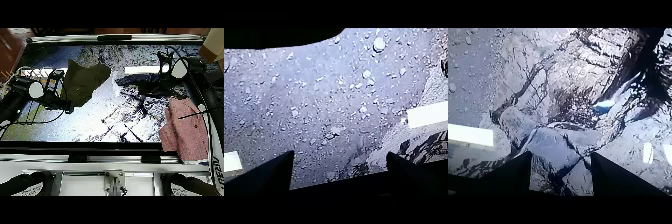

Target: Fold the shirts.

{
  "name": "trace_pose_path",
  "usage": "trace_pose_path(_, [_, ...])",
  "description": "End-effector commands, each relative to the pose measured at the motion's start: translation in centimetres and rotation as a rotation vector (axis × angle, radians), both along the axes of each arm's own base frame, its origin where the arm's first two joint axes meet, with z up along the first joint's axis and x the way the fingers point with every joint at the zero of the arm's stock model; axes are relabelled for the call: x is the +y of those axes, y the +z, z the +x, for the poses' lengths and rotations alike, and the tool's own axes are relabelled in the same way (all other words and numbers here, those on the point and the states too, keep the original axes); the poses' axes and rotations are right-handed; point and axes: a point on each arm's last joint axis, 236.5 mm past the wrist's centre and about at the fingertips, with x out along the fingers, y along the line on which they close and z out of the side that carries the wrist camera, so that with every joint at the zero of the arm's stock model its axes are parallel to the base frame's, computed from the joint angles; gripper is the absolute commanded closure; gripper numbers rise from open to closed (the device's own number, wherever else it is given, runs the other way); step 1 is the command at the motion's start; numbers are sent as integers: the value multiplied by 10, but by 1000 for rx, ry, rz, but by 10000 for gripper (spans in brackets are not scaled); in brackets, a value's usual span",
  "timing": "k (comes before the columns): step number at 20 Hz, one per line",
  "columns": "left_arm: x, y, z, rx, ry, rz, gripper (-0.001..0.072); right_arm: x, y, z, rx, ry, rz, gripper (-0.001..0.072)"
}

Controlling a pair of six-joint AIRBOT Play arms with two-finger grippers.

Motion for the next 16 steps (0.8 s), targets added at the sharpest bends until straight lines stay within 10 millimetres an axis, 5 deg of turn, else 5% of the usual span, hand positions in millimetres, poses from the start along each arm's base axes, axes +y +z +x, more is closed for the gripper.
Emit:
trace_pose_path(1, [0, 0, 0, -1, 0, 0, -11, 0, 0, 0, 0, 0, 1, 208])
trace_pose_path(14, [0, 0, 0, -1, 0, 0, -11, 1, 1, 1, -3, -7, 4, 208])
trace_pose_path(16, [-2, 1, 5, -20, 1, -7, -11, 4, 8, 18, -70, -44, 32, 208])
